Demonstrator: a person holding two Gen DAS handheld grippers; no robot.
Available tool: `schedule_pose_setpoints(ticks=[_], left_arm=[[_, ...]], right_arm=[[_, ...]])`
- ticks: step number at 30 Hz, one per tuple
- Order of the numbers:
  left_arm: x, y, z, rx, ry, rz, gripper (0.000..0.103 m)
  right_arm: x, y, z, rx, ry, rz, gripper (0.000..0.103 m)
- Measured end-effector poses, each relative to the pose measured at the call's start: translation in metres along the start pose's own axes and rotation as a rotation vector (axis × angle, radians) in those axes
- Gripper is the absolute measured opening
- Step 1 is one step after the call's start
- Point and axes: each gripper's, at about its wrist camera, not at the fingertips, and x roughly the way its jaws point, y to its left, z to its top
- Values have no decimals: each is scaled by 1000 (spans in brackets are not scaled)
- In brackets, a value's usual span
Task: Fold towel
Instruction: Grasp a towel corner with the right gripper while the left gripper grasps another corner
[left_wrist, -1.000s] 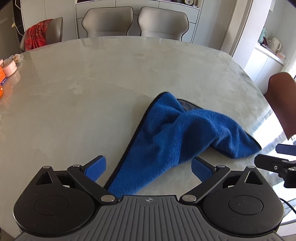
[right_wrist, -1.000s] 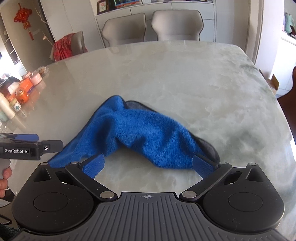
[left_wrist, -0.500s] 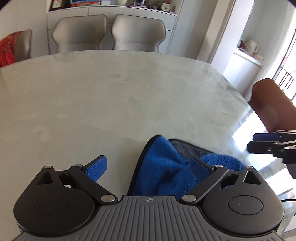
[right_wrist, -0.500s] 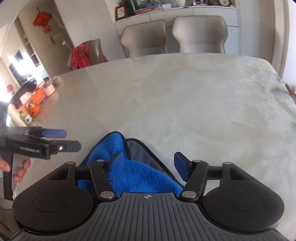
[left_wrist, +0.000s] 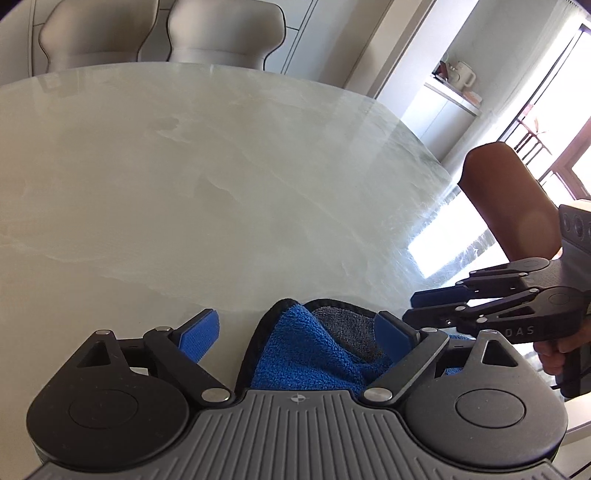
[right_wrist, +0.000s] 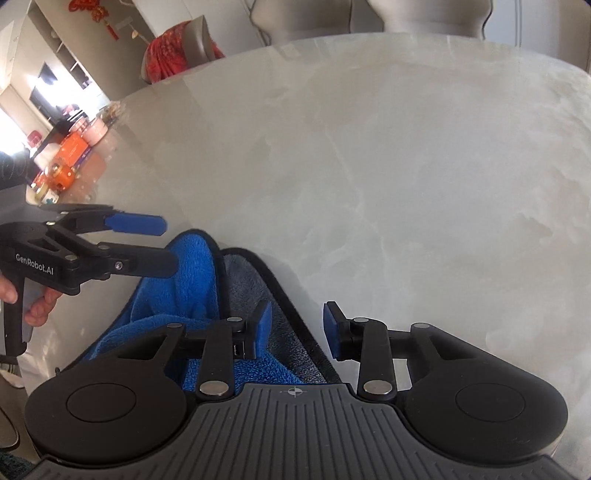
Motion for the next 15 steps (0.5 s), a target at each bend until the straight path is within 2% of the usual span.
schedule_pose_setpoints(ticks=[6, 8, 12, 14, 15], left_arm=[[13, 4, 0, -1, 52, -37, 93], [14, 5, 0, -4, 59, -49, 88], [9, 3, -2, 17, 60, -94, 65], [5, 1, -3, 45, 59, -106, 57], [2, -1, -4, 66, 56, -108, 51]], right_arm=[[13, 9, -1, -52, 17, 0, 35], [13, 8, -2, -50, 15, 9, 38], [13, 9, -4, -81, 32, 19, 38], [13, 12, -6, -115, 45, 32, 29], [13, 14, -7, -132, 52, 38, 15]])
